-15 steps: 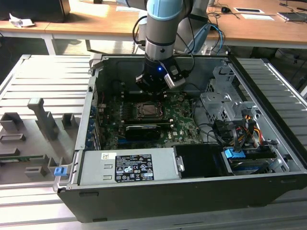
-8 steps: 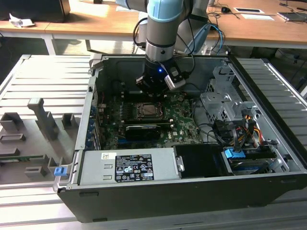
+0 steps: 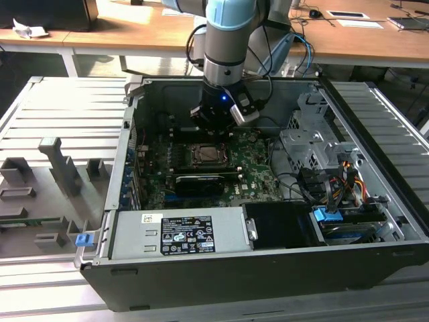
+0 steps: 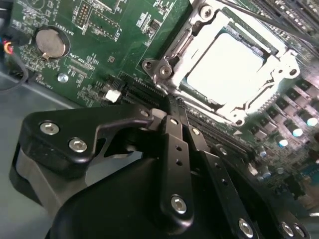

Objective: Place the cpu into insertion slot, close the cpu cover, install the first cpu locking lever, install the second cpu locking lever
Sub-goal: 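Install the first cpu locking lever, then install the second cpu locking lever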

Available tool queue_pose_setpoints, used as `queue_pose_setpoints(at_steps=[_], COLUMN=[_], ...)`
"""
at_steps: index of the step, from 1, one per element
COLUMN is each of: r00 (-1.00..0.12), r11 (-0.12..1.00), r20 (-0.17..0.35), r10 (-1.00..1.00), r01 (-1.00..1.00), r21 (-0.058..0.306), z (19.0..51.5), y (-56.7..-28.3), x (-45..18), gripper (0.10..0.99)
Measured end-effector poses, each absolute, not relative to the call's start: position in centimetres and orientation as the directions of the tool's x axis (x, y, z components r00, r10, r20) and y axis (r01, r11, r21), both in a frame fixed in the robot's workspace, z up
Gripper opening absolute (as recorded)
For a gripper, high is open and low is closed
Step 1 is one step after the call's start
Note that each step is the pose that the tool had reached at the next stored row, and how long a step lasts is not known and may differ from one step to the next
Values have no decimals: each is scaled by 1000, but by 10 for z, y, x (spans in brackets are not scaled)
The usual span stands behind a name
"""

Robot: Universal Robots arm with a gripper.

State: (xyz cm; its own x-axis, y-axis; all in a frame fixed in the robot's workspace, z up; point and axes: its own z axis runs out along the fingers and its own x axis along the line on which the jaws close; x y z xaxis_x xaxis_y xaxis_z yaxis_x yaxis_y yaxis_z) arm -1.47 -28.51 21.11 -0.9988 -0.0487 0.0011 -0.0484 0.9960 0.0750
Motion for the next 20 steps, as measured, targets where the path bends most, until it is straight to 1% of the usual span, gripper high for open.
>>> queue_pose_setpoints(at_steps=[1,8,20], r00=[-999,-999,-999], r11=[996,996,996], r20=[1,1,1], r10=[-49,-49,-49], r01=[-48,-48,-48], r21=[72,71,71], z=[219,219,219], y=[-284,-292,-296], x=[-15,-15,-15], gripper=[106,106,106])
